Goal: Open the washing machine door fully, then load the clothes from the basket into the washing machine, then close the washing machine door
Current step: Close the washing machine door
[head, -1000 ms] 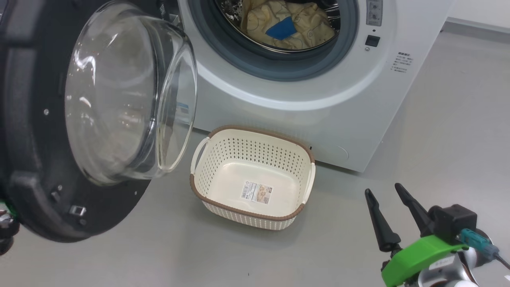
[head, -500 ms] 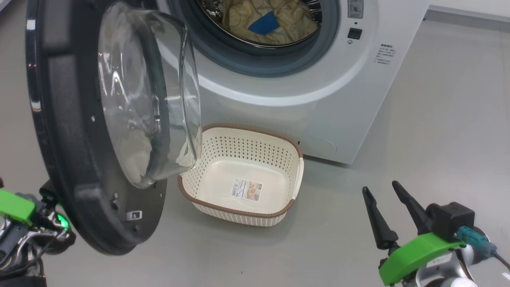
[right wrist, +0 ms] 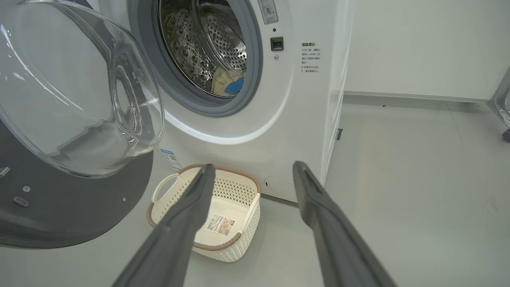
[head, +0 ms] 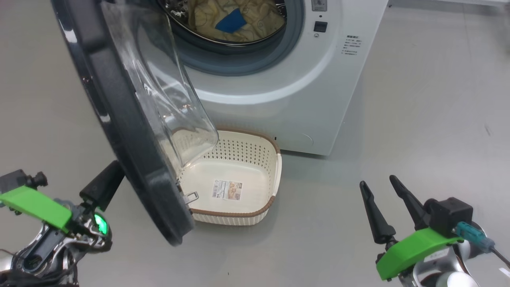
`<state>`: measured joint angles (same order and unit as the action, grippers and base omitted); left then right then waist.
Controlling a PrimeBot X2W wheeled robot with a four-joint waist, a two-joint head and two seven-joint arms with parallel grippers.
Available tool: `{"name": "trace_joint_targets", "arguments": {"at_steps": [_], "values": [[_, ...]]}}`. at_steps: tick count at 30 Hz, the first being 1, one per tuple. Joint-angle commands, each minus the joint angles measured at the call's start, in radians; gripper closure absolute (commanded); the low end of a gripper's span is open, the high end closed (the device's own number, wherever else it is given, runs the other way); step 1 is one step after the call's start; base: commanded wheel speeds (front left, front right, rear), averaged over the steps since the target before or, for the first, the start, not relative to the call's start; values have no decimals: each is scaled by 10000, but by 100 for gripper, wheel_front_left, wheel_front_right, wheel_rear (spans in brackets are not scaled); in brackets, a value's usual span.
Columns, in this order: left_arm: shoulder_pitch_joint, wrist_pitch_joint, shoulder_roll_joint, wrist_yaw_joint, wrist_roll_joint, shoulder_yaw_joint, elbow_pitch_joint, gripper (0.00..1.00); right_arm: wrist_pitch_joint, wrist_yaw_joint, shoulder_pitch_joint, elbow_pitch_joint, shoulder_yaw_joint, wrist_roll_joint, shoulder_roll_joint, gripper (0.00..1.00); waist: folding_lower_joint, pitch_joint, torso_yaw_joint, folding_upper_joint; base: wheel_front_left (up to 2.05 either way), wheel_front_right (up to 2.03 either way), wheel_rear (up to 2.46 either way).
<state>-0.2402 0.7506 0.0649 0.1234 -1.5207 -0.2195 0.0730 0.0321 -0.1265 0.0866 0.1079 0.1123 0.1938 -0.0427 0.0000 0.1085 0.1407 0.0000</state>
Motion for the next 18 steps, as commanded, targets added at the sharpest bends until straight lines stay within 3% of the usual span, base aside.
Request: {"name": "trace_joint_targets", "arguments": {"at_steps": [1, 18], "values": [[-261, 2, 92, 73, 1, -116, -515, 100, -156, -42, -484, 273, 227, 51, -99, 0, 0, 67, -244, 0, 0, 0, 0], [-417, -694, -101, 73, -415, 557, 61, 100, -521, -42, -755, -125, 340, 306, -78, 0, 0, 153, -2025, 0, 0, 0, 0]]}}
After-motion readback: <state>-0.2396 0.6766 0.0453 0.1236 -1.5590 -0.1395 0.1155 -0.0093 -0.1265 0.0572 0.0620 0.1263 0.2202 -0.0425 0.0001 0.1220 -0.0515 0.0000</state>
